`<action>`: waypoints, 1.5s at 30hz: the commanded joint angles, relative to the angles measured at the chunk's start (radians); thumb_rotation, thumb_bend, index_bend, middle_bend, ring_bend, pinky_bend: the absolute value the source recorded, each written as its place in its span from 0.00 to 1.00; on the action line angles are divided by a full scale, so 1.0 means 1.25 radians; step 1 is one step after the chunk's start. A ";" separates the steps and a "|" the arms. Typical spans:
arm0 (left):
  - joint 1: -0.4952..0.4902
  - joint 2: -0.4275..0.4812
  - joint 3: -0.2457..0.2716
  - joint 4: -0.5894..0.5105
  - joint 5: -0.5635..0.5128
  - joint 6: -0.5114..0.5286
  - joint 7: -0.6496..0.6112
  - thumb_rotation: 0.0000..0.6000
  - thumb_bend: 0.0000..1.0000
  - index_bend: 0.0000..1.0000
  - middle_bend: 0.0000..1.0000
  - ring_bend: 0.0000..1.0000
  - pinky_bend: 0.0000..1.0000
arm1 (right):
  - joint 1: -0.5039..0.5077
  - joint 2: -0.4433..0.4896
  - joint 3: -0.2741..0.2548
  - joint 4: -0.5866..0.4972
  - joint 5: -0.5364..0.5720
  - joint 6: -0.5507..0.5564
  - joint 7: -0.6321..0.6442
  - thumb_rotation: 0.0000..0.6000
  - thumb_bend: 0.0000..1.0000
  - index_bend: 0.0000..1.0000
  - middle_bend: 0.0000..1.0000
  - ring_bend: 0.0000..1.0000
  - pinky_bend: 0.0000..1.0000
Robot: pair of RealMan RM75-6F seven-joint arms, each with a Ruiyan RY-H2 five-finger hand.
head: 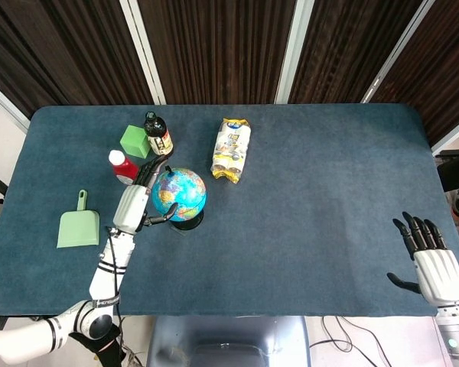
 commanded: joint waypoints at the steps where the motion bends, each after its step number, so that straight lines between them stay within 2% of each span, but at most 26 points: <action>1: -0.009 -0.008 -0.010 0.002 -0.007 -0.002 0.009 1.00 0.32 0.00 0.00 0.00 0.00 | -0.001 0.004 0.001 0.001 0.001 0.002 0.006 1.00 0.13 0.00 0.00 0.00 0.00; 45: -0.001 0.020 -0.009 0.077 -0.079 -0.050 -0.030 1.00 0.33 0.00 0.00 0.00 0.00 | -0.006 0.002 0.004 -0.002 0.006 0.008 -0.006 1.00 0.13 0.00 0.00 0.00 0.00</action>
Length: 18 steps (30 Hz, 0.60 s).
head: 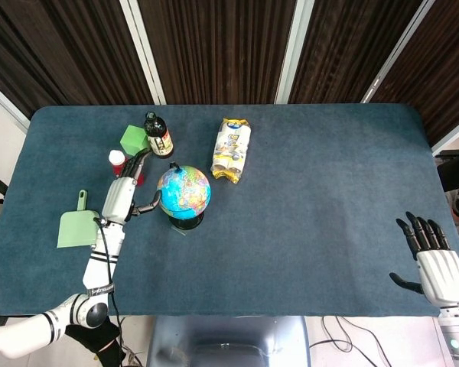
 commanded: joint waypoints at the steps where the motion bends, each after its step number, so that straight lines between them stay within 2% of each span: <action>1: -0.003 0.001 0.000 0.012 -0.006 -0.013 -0.003 1.00 0.33 0.00 0.00 0.00 0.00 | -0.001 0.000 0.001 0.000 0.001 0.001 0.000 1.00 0.13 0.00 0.00 0.00 0.00; 10: 0.015 0.021 0.013 0.011 0.008 0.009 0.010 1.00 0.33 0.00 0.00 0.00 0.00 | -0.002 -0.001 0.001 0.001 -0.001 0.003 -0.001 1.00 0.13 0.00 0.00 0.00 0.00; 15: 0.050 0.077 0.055 -0.033 0.052 0.037 0.028 1.00 0.35 0.00 0.00 0.00 0.00 | -0.001 -0.003 -0.002 0.001 -0.004 0.001 -0.008 1.00 0.13 0.00 0.00 0.00 0.00; 18: 0.081 0.130 0.094 -0.077 0.079 0.046 0.045 1.00 0.35 0.00 0.00 0.00 0.00 | -0.002 -0.005 -0.004 -0.001 -0.009 0.003 -0.013 1.00 0.13 0.00 0.00 0.00 0.00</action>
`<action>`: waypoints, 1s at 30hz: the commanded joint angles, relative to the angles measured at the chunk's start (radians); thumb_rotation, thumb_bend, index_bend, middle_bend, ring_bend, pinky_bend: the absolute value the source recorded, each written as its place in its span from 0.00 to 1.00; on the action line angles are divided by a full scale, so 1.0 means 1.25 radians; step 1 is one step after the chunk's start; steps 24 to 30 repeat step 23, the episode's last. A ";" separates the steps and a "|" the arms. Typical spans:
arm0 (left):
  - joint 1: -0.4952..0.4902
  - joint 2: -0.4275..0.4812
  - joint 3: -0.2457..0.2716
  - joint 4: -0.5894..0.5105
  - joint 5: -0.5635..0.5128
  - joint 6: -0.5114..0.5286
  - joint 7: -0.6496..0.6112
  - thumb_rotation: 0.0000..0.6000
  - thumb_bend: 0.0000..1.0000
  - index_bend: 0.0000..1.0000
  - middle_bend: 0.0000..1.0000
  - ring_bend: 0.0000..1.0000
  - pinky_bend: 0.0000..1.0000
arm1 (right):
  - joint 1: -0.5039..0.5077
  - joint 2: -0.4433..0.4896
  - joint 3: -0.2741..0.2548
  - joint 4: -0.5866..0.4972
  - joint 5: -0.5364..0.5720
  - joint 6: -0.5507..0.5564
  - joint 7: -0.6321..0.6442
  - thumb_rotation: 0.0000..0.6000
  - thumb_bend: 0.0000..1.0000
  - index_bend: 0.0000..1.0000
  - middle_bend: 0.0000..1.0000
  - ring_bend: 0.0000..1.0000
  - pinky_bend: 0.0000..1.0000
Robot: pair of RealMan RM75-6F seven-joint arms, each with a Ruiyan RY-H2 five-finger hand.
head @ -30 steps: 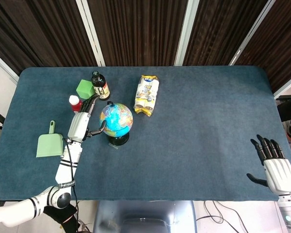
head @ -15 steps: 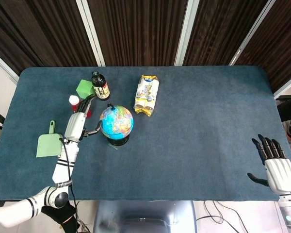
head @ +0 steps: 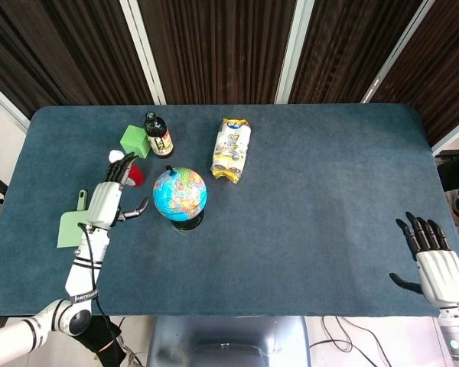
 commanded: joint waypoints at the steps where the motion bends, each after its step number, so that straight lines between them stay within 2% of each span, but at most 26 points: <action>1: 0.039 0.060 0.047 -0.051 0.034 0.015 0.024 1.00 0.35 0.00 0.00 0.00 0.00 | -0.001 -0.001 -0.002 -0.001 -0.004 0.003 -0.003 1.00 0.13 0.00 0.00 0.00 0.00; 7: 0.127 0.163 0.144 -0.133 0.100 0.066 0.020 1.00 0.36 0.00 0.00 0.00 0.00 | 0.000 -0.008 -0.007 -0.002 -0.012 0.000 -0.018 1.00 0.13 0.00 0.00 0.00 0.00; 11: 0.204 0.209 0.236 -0.133 0.165 0.126 0.078 1.00 0.36 0.00 0.00 0.00 0.00 | -0.001 -0.011 -0.009 -0.003 -0.017 0.002 -0.024 1.00 0.13 0.00 0.00 0.00 0.00; 13: 0.245 0.200 0.258 -0.112 0.188 0.181 0.098 1.00 0.36 0.00 0.00 0.00 0.00 | -0.003 -0.012 -0.009 -0.003 -0.018 0.007 -0.026 1.00 0.13 0.00 0.00 0.00 0.00; 15: 0.284 0.171 0.258 -0.073 0.201 0.245 0.110 1.00 0.36 0.00 0.00 0.00 0.00 | -0.006 -0.013 -0.009 -0.003 -0.020 0.012 -0.028 1.00 0.13 0.00 0.00 0.00 0.00; 20: 0.305 0.147 0.250 -0.006 0.256 0.319 0.127 1.00 0.37 0.00 0.00 0.00 0.00 | -0.007 -0.019 -0.011 -0.002 -0.024 0.015 -0.035 1.00 0.13 0.00 0.00 0.00 0.00; 30: 0.312 0.140 0.238 0.015 0.254 0.331 0.136 1.00 0.37 0.00 0.00 0.00 0.00 | -0.007 -0.020 -0.011 -0.002 -0.023 0.014 -0.040 1.00 0.13 0.00 0.00 0.00 0.00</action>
